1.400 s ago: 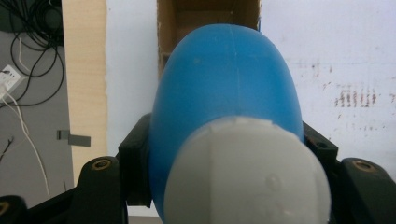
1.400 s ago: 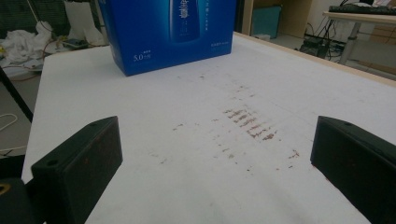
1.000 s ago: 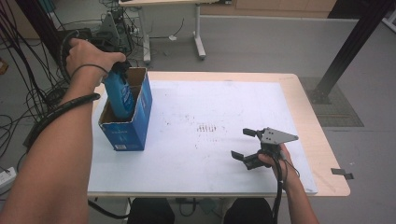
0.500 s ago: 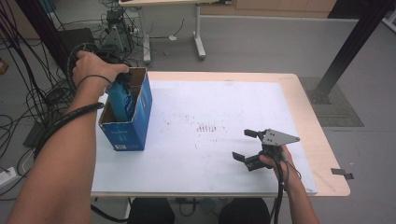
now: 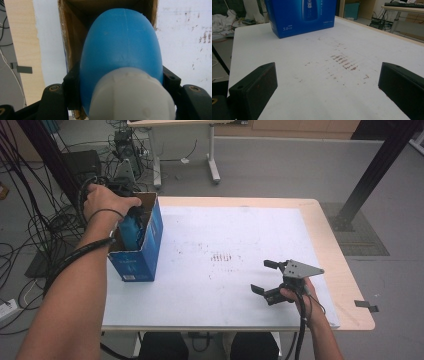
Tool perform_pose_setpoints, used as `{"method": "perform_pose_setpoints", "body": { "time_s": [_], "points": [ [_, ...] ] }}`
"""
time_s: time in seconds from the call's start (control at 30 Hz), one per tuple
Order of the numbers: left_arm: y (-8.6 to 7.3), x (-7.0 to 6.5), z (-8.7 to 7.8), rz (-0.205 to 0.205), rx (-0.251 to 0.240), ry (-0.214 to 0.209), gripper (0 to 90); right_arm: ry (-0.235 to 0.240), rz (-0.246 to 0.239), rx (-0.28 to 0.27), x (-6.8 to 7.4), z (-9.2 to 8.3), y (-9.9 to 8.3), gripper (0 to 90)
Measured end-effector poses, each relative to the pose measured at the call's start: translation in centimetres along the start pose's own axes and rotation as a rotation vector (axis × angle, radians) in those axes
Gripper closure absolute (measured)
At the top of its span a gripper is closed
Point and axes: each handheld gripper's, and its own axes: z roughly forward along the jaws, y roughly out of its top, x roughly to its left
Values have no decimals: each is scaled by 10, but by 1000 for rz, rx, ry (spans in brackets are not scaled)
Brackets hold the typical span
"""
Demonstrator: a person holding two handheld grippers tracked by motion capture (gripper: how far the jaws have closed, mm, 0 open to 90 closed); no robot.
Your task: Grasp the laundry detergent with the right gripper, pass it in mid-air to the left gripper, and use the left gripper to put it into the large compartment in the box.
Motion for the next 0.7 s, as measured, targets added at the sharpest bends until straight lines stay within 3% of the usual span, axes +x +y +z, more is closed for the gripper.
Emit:
{"method": "perform_pose_setpoints", "body": {
  "time_s": [0.4, 0.7],
  "points": [
    [-7, 7, 11, -2, -14, -10, 375, 0, -5, -5, 2, 0, 2, 22],
    [-5, 8, 29, 7, -1, 2, 376, 0, -4, -3, 2, 0, 1, 22]
  ]
}}
